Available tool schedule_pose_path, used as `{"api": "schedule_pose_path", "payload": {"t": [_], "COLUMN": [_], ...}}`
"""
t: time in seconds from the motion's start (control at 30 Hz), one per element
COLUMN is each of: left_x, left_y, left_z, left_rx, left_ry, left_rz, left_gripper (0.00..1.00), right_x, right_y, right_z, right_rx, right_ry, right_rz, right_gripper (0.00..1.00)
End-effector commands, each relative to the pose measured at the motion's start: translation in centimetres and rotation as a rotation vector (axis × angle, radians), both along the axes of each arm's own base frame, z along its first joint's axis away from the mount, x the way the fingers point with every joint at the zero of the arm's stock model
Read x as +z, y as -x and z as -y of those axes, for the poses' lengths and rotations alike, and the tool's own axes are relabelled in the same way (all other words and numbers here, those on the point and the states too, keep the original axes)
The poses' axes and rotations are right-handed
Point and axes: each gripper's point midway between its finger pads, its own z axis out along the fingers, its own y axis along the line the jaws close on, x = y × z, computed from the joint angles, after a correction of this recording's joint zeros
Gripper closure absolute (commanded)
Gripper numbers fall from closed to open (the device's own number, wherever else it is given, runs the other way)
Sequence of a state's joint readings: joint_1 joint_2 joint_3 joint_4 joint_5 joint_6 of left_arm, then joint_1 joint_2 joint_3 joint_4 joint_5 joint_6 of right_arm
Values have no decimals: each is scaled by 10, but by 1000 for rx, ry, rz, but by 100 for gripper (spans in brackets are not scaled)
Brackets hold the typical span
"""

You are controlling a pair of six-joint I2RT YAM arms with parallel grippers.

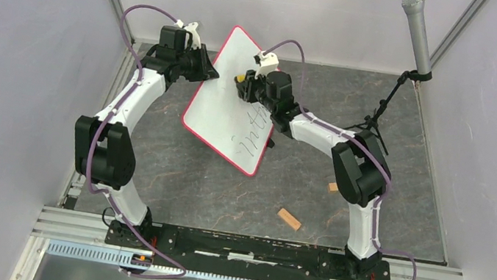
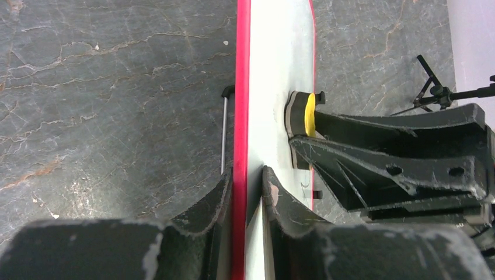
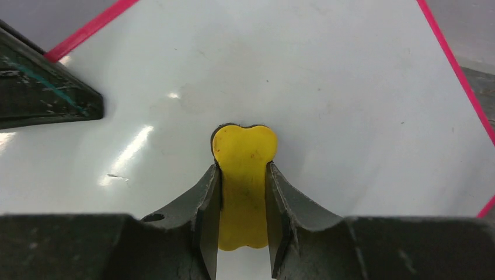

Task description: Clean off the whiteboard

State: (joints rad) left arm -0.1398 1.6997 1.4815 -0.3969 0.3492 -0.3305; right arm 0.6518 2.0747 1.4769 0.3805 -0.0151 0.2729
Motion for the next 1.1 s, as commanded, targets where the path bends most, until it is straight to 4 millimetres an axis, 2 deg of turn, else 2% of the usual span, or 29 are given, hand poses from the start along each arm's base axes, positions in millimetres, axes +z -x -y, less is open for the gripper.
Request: {"api": "schedule_pose_path", "payload": {"t": [0.0, 0.1, 0.2, 0.33, 0.53, 0.6, 0.7, 0.97, 1.03, 1.07], "left_x": [7, 6, 4, 7, 7, 6, 5, 2, 0, 0], "left_y": [9, 9, 9, 9, 10, 10, 9, 8, 8, 8], "left_z": [5, 4, 6, 7, 8, 7, 8, 8, 8, 7], "left_rx": [-41, -39, -45, -50, -50, -48, -48, -48, -48, -46], "left_ry": [-31, -40, -29, -20, -17, -17, -17, -18, -18, -21], "left_rz": [28, 28, 18, 22, 21, 19, 17, 10, 6, 7], "left_gripper": [98, 98, 98, 98, 98, 98, 98, 98, 98, 98], "right_x": [-60, -84, -107, -130, -150, -149, -138, -64, -54, -54], "right_y": [24, 12, 1, 1, 9, 12, 19, 72, 81, 82], "right_z": [-8, 11, 39, 69, 88, 85, 74, -13, -23, -23], "right_rx": [81, 26, -43, -121, -198, -183, -147, 59, 80, 77], "right_ry": [39, -23, -78, -84, -48, -52, -51, -15, -24, -38], "right_rz": [-154, -256, -339, -407, -470, -472, -448, -210, -165, -167], "right_gripper": [73, 74, 74, 74, 74, 74, 74, 74, 73, 73]}}
